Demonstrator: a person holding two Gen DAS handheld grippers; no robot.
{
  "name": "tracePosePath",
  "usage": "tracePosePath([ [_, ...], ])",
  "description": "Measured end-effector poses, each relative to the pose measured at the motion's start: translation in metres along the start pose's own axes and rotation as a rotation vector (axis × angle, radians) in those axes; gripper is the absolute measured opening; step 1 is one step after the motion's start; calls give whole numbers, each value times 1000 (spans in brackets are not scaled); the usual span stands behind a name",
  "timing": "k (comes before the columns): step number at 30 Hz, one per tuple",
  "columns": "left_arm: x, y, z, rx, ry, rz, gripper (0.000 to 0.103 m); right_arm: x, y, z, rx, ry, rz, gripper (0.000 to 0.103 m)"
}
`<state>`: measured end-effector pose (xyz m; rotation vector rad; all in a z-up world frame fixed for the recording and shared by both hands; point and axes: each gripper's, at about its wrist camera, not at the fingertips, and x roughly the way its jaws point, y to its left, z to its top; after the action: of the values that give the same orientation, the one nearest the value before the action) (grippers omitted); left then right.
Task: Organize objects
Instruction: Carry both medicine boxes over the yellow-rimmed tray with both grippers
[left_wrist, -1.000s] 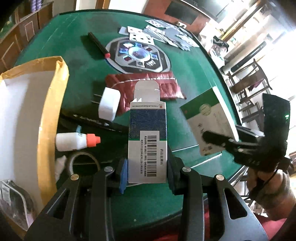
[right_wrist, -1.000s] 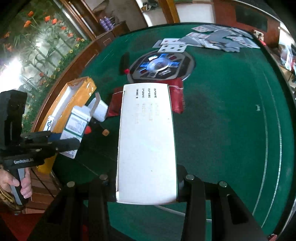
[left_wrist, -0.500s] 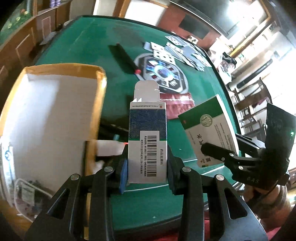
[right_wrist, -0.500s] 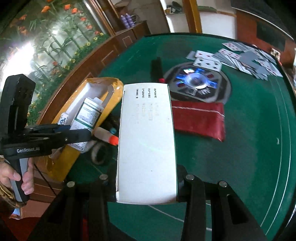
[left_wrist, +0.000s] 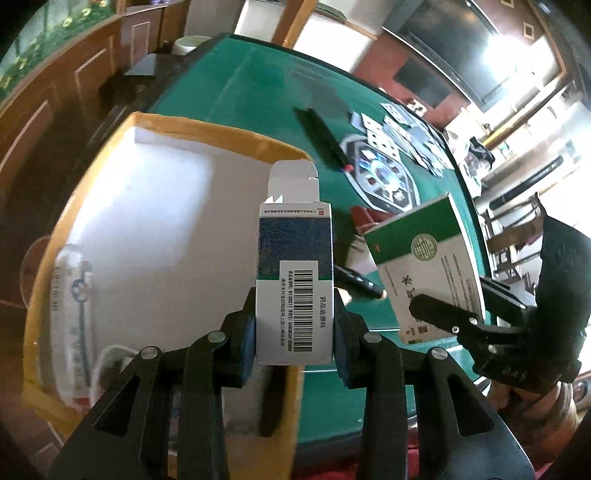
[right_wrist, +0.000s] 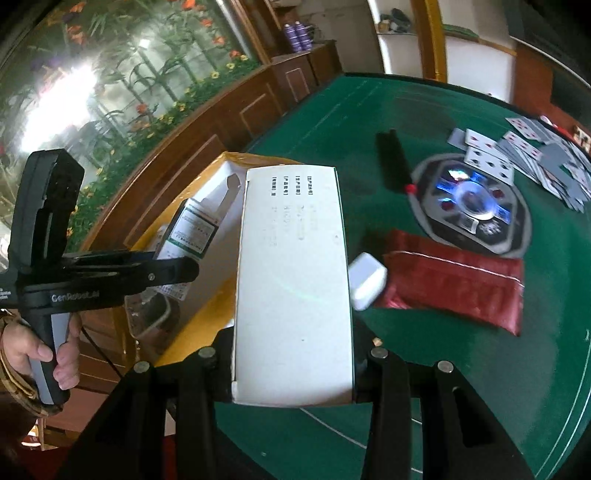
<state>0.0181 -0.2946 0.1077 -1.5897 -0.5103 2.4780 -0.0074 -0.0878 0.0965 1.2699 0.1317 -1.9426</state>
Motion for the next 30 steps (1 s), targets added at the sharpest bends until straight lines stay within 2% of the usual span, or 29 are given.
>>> tracePosePath([
  [20,-31,101,7,-100,-29,74,34,52,72,30,-64,20,103,41],
  [30,-15,119,26,-87,-3,65,34,68,94,49,-72,15,21,41],
])
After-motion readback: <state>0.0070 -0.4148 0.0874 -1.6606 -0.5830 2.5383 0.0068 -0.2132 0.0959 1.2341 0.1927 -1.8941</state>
